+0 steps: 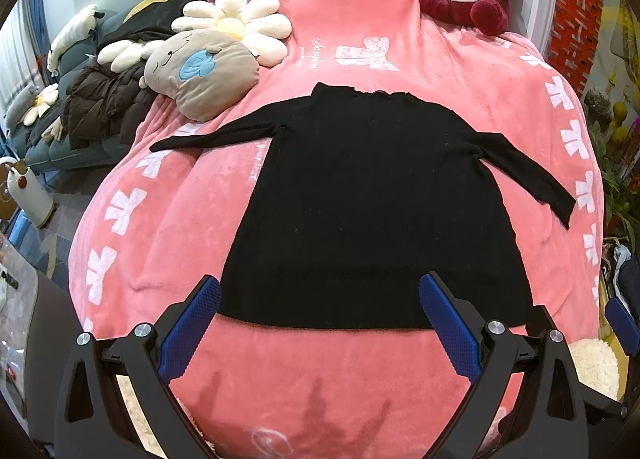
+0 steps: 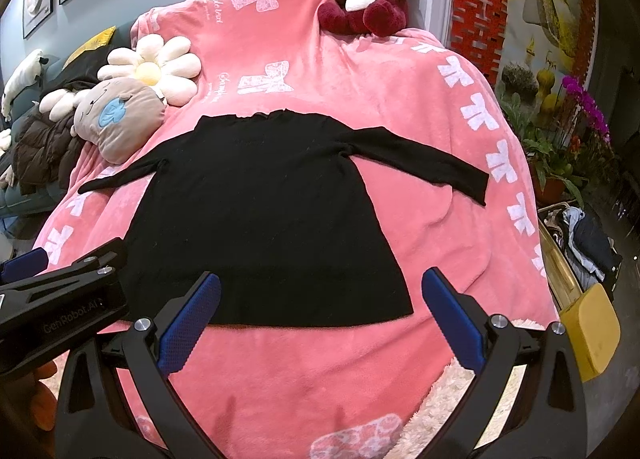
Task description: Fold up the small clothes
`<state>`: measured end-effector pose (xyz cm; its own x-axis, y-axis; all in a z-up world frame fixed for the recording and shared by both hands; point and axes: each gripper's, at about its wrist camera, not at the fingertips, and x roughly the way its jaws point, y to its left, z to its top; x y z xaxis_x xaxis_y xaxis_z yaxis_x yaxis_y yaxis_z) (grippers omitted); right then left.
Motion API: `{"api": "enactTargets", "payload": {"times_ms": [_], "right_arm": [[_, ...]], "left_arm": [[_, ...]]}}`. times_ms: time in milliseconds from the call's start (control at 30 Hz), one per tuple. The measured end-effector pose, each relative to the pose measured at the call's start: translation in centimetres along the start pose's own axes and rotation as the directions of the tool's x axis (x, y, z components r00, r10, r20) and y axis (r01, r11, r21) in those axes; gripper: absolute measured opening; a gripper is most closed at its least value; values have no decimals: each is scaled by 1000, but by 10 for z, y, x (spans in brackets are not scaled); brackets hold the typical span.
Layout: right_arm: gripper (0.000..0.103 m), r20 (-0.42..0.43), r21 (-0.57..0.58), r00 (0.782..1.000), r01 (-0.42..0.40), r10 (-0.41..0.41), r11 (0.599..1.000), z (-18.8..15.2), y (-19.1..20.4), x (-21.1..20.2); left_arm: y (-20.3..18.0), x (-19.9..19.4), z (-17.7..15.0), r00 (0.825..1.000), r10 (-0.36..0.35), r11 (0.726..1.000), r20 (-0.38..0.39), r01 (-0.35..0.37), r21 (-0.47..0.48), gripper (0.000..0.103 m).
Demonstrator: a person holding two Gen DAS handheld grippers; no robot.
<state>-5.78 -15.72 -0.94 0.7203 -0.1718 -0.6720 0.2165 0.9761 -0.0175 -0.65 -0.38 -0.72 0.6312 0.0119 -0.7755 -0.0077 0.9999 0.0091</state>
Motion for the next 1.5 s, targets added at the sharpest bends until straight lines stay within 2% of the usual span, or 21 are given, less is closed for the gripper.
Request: {"api": "enactTargets", "payload": {"times_ms": [833,1033,1267,1500], "right_arm": [[98,1,-5,1000,1,-1,1000,-2,4,-1],[98,3,-30,1000,3,-3,1000,7,1,-4],[98,-32,-1,999,-18,18,1000,29,-18,23],[98,-90,44,996,-14,18,999,32,-20,54]], "left_arm": [[3,-2,-2,1000,3,1000,-4,-3,-7,97],[6,-6,0,1000,-2,1000,-2,2,-10,97],[-5,6,18,999,32,999,-11,-32,-2,97],[-16,34,33,998,31,999,-62,-30,21,97]]}}
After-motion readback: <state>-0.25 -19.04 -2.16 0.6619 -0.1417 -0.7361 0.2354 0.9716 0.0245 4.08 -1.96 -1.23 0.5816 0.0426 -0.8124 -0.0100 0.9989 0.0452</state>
